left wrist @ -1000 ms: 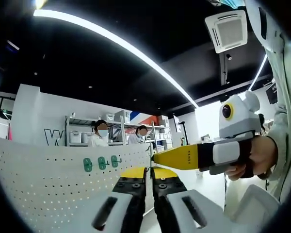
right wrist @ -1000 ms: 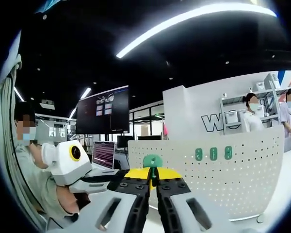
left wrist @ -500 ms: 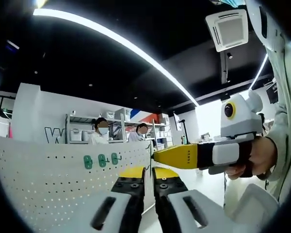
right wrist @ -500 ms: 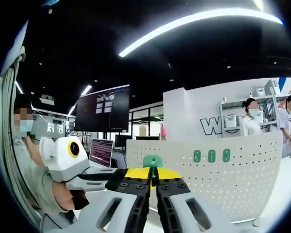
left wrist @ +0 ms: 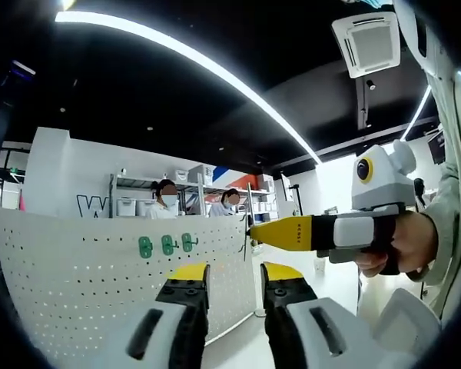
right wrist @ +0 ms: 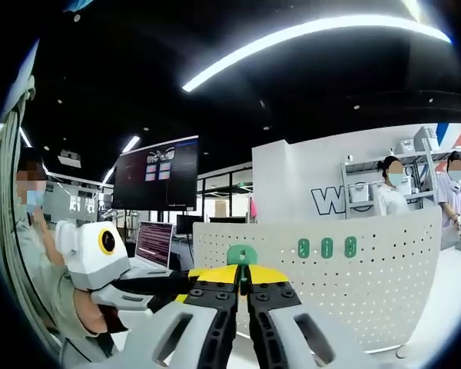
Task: Insert the hook assembly into the mounting plate slot until the hook locks in place.
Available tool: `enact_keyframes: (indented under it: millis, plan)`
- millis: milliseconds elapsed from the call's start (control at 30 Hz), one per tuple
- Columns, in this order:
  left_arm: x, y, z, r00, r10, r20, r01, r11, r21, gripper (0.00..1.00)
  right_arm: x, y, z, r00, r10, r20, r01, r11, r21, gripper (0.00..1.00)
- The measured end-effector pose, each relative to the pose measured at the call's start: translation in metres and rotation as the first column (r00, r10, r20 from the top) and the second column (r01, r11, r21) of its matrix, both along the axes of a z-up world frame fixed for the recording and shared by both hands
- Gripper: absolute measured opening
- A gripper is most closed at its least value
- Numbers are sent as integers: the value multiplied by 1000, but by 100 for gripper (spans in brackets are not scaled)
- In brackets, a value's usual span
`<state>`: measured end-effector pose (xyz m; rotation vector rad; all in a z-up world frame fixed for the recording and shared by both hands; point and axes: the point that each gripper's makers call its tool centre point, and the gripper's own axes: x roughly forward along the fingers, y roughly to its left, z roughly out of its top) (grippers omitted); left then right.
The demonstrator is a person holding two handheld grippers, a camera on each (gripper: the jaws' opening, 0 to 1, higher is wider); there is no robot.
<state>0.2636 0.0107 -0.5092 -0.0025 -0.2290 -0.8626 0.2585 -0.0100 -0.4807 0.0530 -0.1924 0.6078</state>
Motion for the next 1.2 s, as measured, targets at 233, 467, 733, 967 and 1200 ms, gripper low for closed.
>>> enact_keyframes:
  millis: [233, 467, 733, 967, 1200]
  plan:
    - [3, 12, -3, 998, 57, -1, -57, 998, 6, 41, 15, -23, -1, 997, -76, 23, 76, 997, -31, 1]
    - [4, 27, -10, 995, 99, -15, -99, 995, 11, 44, 31, -51, 4, 987, -154, 36, 155, 987, -40, 1]
    - [2, 41, -19, 989, 141, -41, -140, 990, 18, 46, 58, -92, 10, 963, -262, 53, 265, 963, -49, 1]
    - [3, 54, -27, 982, 177, -64, -175, 984, 22, 49, 84, -119, 12, 942, -331, 61, 334, 940, -61, 1]
    - [6, 59, -32, 974, 210, -90, -208, 978, 22, 53, 112, -134, 4, 928, -370, 51, 373, 924, -84, 1]
